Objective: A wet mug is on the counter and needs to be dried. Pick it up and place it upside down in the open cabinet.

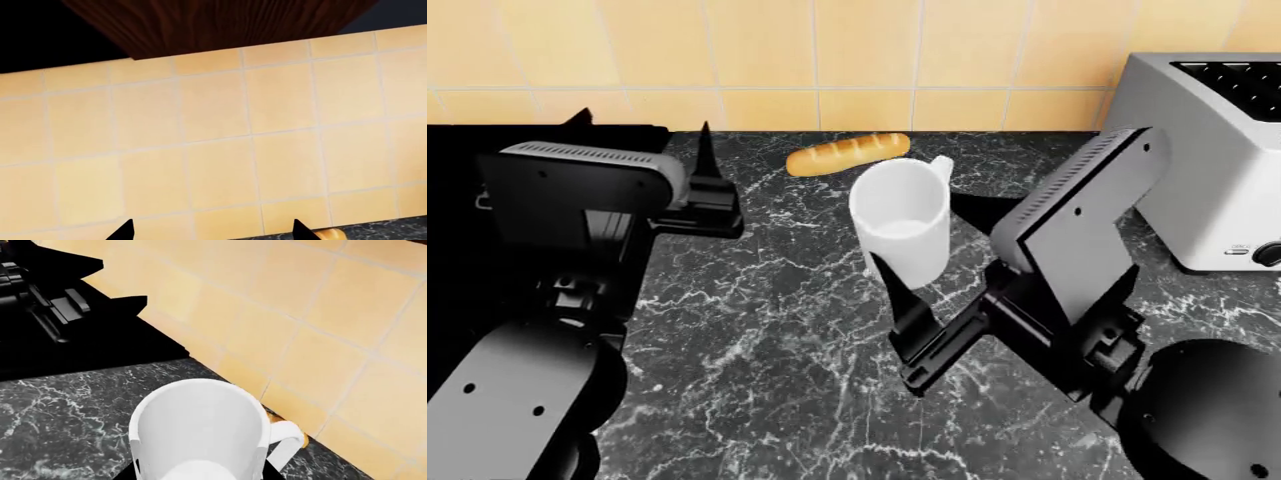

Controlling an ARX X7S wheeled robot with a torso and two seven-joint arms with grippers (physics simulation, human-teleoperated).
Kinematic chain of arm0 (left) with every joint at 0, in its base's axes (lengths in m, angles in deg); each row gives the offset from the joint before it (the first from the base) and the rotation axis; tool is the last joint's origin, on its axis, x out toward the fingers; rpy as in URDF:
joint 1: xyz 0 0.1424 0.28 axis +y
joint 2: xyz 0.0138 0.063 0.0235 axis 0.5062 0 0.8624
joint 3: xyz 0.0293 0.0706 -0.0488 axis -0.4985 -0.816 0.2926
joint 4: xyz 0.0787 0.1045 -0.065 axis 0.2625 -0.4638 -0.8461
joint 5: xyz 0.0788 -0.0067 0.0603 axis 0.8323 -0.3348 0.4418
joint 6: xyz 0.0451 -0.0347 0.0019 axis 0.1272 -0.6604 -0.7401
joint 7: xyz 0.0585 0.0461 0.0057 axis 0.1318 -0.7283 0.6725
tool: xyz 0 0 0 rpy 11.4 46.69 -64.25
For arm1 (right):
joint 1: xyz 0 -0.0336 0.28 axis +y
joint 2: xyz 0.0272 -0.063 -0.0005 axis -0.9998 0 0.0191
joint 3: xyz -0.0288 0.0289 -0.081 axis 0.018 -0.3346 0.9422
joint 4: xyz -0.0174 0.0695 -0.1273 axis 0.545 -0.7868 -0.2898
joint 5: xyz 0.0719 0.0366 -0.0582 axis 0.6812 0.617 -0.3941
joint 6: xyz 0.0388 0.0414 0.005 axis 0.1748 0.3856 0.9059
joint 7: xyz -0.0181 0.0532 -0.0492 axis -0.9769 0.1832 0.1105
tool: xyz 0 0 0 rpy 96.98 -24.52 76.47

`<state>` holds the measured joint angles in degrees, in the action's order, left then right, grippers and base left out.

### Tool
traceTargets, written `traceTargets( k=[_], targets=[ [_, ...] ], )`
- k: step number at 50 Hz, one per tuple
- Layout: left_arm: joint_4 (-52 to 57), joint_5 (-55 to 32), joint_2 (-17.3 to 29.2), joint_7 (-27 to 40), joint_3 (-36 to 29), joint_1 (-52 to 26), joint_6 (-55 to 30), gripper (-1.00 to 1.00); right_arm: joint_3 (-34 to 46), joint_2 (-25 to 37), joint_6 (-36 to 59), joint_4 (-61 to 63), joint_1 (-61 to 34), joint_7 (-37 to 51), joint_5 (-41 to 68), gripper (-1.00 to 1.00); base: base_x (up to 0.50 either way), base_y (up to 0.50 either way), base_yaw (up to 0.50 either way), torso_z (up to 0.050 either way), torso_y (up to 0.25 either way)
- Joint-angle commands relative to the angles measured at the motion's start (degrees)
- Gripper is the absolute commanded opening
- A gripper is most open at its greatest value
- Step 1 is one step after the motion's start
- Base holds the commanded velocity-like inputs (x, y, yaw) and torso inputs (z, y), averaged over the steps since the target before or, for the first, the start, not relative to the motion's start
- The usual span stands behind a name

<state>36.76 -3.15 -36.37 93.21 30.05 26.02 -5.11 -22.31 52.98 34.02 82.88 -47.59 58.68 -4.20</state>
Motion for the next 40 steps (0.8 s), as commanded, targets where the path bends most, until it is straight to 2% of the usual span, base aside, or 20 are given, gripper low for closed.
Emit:
traceTargets(
  k=[1,7,11,17,22,32,40],
  targets=[
    [0.16,-0.25,0.09,-0.01,-0.76,-0.71,-0.30,1.00,-5.35,2.83,10.01,0.27,-9.26,5.17,6.88,-1.00,0.00,0.00,0.00,0.000,0.000],
    [0.56,-0.65,0.42,-0.11,-0.44,-0.71,-0.42,1.00,1.39,6.97,13.53,-1.12,-14.46,3.29,4.61,-1.00,0.00,0.00,0.00,0.000,0.000],
    [0.81,-0.93,0.51,-0.24,-0.40,-0.44,-0.26,1.00,9.86,10.30,13.57,-1.39,-17.81,0.02,0.32,-1.00,0.00,0.00,0.00,0.000,0.000],
    [2.12,-3.81,0.20,-1.15,1.38,-0.01,-1.45,1.00,28.06,16.08,11.71,0.13,-25.29,-5.25,-10.17,-1.00,0.00,0.00,0.00,0.000,0.000],
    [5.45,-13.03,0.31,-4.35,5.02,-2.22,-9.18,1.00,38.97,19.54,10.89,1.62,-30.17,-7.26,-16.94,-1.00,0.00,0.00,0.00,0.000,0.000],
    [8.65,-34.22,-1.97,-3.18,16.81,-11.80,-30.22,1.00,66.23,22.31,10.66,4.47,-45.83,-10.16,-33.47,-1.00,0.00,0.00,0.00,0.000,0.001],
    [9.39,-39.96,-1.75,-2.58,18.33,-14.94,-34.71,1.00,84.20,20.65,9.09,6.25,-59.68,-13.27,-43.10,-1.00,0.00,0.00,0.00,0.000,0.000]
  ],
)
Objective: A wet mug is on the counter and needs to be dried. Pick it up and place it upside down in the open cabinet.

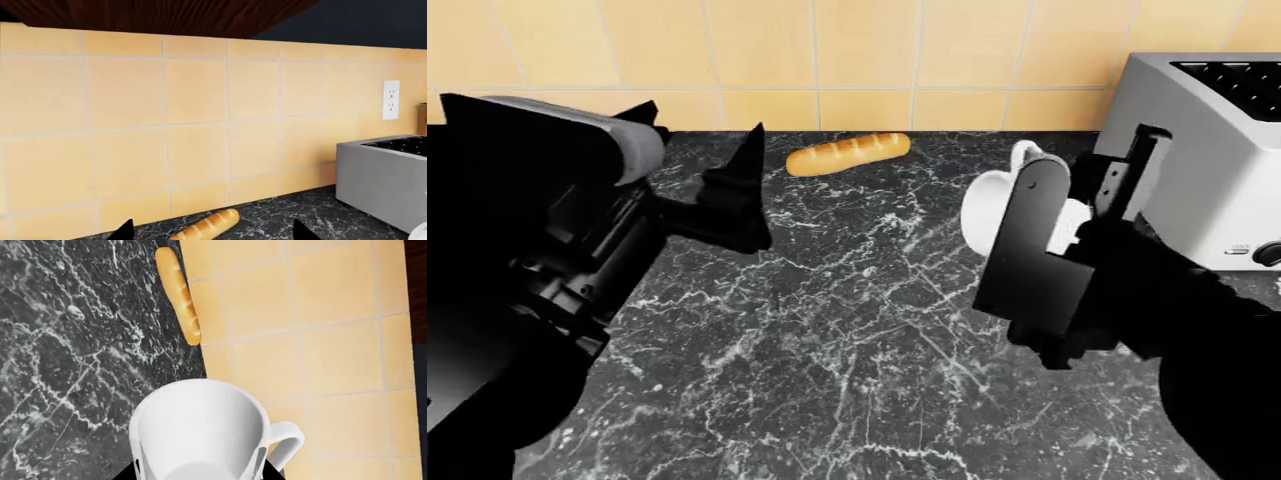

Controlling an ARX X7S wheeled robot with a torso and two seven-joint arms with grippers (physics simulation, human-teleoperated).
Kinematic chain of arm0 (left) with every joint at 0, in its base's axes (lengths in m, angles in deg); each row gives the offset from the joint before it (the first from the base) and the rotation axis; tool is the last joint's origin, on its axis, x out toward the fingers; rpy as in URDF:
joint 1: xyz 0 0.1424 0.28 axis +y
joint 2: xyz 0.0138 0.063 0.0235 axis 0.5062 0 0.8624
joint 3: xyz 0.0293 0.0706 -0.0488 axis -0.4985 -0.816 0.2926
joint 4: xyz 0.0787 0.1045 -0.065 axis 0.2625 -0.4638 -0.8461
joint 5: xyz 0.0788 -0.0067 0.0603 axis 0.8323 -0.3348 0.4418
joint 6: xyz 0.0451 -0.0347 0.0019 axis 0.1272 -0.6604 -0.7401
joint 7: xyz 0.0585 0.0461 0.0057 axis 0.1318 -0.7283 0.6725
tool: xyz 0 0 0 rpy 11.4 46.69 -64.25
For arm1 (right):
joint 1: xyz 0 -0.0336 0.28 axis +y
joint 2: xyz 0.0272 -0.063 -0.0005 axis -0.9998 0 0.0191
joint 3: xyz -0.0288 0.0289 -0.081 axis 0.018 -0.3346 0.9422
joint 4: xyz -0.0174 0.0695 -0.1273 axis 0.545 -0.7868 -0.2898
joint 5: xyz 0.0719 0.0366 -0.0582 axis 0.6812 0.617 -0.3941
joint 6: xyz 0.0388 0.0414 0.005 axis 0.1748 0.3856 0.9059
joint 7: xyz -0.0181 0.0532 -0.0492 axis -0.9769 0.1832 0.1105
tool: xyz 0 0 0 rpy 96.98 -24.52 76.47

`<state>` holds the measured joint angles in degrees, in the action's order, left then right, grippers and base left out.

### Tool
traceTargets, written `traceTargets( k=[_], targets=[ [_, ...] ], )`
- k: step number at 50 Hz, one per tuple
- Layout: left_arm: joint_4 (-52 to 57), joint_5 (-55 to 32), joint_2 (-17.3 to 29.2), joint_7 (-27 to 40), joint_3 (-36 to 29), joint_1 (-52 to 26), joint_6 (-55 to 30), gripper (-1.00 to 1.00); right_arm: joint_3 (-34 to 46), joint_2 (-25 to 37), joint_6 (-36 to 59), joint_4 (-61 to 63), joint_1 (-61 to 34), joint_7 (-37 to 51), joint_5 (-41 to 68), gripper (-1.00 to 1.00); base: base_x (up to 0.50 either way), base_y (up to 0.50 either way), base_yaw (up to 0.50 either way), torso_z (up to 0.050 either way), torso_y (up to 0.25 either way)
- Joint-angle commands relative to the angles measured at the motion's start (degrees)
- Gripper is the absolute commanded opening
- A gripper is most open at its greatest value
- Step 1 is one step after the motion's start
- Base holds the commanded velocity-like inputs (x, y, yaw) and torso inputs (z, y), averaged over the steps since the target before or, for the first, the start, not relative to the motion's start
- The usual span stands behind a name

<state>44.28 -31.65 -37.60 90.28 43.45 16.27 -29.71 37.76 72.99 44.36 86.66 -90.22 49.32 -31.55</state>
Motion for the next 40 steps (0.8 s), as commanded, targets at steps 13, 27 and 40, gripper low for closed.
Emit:
traceTargets(
  k=[13,27,40],
  targets=[
    [-5.66,-14.20,0.30,0.52,9.54,-7.07,-10.33,1.00,70.71,-0.33,-18.30,2.82,-45.83,-16.23,-50.19,-1.00,0.00,0.00,0.00,0.000,0.000],
    [-9.53,-26.63,-0.79,6.74,14.86,-10.94,-16.92,1.00,63.19,9.65,-47.63,-4.50,-45.41,-30.69,-76.53,-1.00,0.00,0.00,0.00,0.000,0.001],
    [-12.33,-33.84,0.29,7.89,15.05,-11.30,-16.22,1.00,54.44,13.85,-72.83,-11.13,-44.95,-28.61,-84.07,-1.00,0.00,0.00,0.00,0.000,0.000]
  ],
)
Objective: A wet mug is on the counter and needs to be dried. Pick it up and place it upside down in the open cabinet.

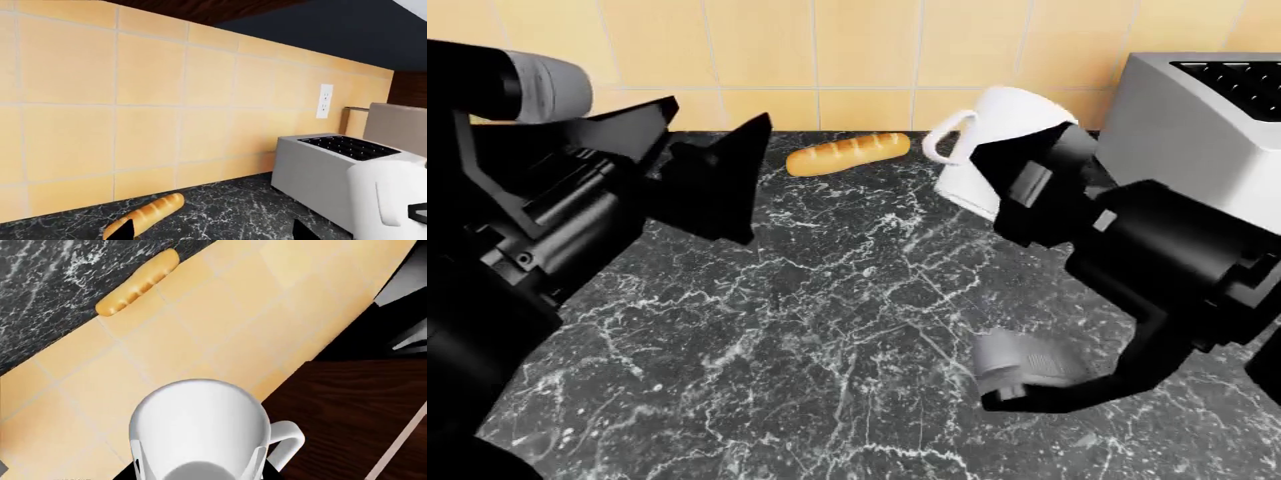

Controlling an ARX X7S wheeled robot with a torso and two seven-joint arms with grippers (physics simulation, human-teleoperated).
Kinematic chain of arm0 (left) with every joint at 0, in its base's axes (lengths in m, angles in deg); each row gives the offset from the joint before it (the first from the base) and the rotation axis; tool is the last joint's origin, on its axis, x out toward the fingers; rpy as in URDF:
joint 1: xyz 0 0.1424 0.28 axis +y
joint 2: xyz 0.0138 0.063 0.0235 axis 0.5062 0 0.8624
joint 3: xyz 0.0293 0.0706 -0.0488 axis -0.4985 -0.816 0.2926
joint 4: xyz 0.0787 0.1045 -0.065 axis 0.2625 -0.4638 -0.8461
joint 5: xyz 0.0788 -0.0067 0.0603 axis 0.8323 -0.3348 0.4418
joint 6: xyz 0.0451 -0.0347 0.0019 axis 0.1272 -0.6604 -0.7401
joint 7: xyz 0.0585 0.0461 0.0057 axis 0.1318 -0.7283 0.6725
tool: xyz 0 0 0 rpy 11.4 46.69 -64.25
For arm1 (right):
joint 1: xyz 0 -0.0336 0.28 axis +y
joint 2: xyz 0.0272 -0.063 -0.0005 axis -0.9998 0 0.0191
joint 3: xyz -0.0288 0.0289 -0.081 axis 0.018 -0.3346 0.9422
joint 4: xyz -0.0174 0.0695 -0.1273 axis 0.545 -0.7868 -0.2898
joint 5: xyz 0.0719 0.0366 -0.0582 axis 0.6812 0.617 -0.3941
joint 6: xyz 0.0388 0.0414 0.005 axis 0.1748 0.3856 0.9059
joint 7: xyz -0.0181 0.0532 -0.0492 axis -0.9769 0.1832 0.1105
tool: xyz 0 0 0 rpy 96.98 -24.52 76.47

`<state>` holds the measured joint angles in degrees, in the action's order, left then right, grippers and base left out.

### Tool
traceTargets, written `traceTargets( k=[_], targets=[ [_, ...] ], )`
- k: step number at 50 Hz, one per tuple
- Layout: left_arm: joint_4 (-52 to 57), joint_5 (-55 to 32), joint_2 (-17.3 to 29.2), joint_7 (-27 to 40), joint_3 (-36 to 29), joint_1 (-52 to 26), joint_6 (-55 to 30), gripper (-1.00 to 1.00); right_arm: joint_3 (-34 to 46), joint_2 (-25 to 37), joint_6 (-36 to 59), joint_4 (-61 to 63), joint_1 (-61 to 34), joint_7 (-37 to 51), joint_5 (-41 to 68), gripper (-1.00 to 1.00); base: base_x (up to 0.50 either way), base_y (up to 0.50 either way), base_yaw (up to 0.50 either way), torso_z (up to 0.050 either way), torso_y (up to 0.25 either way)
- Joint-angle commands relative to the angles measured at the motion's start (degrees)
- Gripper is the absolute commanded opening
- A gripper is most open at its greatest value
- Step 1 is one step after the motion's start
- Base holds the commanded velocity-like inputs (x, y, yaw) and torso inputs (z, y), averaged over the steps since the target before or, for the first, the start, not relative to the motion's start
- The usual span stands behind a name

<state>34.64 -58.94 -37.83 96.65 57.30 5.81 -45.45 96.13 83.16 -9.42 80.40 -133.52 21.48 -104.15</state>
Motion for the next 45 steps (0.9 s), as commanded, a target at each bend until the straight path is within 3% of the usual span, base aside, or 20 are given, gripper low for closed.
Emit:
traceTargets(
  k=[1,8,19,29,37,45],
  targets=[
    [-3.13,-7.36,0.56,1.70,1.33,-0.92,-0.41,1.00,-4.55,3.65,-20.40,-5.12,-1.67,-0.56,-12.29,-1.00,0.00,0.00,0.00,0.000,0.000],
    [-6.75,-13.11,0.85,5.26,2.07,-1.58,0.08,1.00,-7.49,4.36,-27.85,-7.33,-0.88,2.08,-18.41,-1.00,0.00,0.00,0.00,0.000,0.000],
    [-10.61,-22.72,2.20,9.91,0.83,-1.54,1.24,1.00,-10.70,2.24,-31.50,-7.02,0.04,3.91,-23.67,-1.00,0.00,0.00,0.00,0.000,0.001],
    [-14.42,-28.37,2.79,3.41,-2.04,-1.51,0.54,1.00,-12.82,1.27,-32.07,-6.43,1.60,5.40,-24.69,-1.00,0.00,0.00,0.00,0.000,0.000],
    [-18.72,-20.64,3.62,-7.28,-5.14,-3.36,-0.60,1.00,-13.78,1.58,-32.09,-5.99,2.89,5.98,-24.79,-1.00,0.00,0.00,0.00,0.000,0.000],
    [-20.77,-17.10,5.44,-10.93,-8.85,-6.93,0.03,1.00,-14.40,2.20,-31.76,-5.50,4.26,5.98,-24.98,-1.00,0.00,0.00,0.00,0.000,0.000]
  ],
)
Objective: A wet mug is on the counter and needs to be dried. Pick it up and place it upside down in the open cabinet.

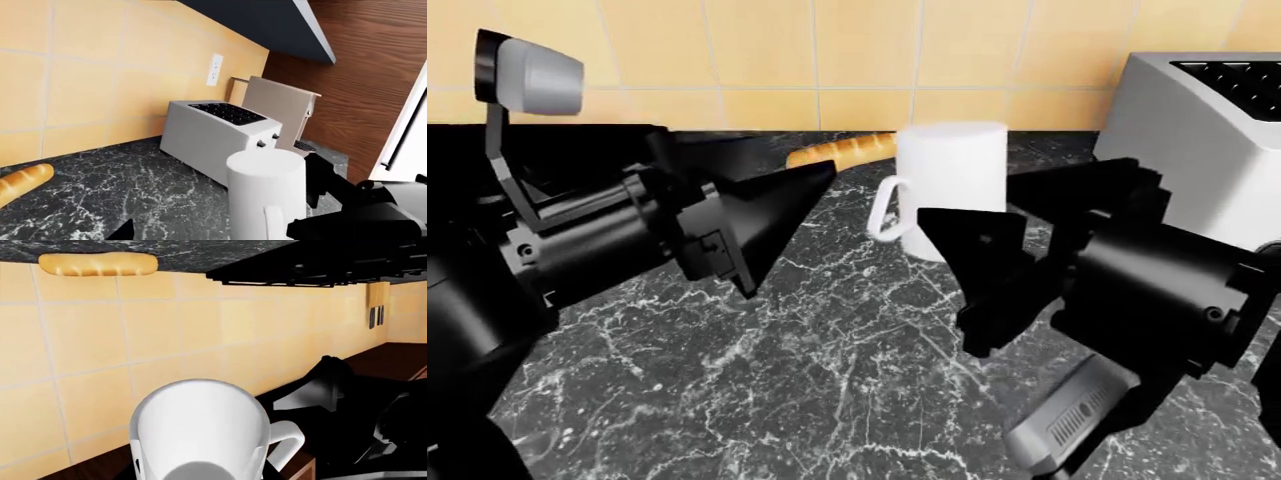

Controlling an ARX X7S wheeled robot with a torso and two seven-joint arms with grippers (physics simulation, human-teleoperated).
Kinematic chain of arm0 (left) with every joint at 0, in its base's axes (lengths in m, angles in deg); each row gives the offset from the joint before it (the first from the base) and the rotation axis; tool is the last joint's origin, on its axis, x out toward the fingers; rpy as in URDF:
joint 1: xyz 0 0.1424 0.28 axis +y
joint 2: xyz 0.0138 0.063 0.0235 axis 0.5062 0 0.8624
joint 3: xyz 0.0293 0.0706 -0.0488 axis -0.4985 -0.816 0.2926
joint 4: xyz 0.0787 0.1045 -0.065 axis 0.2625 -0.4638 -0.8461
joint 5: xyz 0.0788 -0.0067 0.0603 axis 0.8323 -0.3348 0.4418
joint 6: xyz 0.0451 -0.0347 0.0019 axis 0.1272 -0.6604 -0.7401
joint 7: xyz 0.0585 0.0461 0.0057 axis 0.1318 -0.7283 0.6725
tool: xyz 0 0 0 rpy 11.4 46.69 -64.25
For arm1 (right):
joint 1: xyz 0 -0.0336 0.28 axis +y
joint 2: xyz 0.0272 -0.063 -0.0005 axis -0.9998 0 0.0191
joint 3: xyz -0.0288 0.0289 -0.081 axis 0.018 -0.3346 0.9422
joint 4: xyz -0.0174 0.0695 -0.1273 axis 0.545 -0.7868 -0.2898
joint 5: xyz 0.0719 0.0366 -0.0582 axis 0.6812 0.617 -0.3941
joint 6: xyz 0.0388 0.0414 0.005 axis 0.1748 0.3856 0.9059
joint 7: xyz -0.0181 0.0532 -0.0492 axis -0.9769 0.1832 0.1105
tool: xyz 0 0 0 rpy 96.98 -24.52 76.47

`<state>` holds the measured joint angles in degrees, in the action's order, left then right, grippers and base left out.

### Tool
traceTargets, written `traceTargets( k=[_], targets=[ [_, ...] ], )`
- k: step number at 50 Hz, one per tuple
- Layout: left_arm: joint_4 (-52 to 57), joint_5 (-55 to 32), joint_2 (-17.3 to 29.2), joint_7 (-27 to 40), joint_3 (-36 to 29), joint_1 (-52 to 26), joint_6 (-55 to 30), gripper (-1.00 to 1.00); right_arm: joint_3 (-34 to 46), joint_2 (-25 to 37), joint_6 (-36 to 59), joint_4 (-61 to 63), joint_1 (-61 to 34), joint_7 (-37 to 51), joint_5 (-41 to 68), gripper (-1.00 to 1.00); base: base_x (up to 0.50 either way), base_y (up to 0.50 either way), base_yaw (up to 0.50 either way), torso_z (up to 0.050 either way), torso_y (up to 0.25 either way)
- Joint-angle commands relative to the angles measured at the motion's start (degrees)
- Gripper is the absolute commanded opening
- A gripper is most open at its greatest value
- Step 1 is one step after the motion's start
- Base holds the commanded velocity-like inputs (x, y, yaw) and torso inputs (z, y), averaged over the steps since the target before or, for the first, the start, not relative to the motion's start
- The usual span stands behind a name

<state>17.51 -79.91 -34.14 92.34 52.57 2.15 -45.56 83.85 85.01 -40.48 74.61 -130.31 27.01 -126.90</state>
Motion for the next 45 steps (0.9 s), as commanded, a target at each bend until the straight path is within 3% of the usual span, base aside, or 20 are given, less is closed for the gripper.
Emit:
traceTargets(
  k=[1,18,45],
  targets=[
    [-3.80,4.07,1.94,-6.86,-4.45,-3.56,0.24,1.00,-2.18,0.42,-0.72,0.35,1.18,0.43,-2.33,-1.00,0.00,0.00,0.00,0.000,0.010],
    [-6.33,4.94,3.67,-8.34,-8.40,-8.49,2.00,1.00,-1.38,2.27,1.49,1.17,6.55,1.58,-6.96,-1.00,0.00,0.00,0.00,0.000,0.000],
    [-6.12,7.94,2.63,-14.16,-12.37,-5.12,6.39,1.00,-2.91,1.28,3.54,0.26,9.05,2.45,-7.74,-1.00,0.00,0.00,0.00,0.001,0.000]
  ],
)
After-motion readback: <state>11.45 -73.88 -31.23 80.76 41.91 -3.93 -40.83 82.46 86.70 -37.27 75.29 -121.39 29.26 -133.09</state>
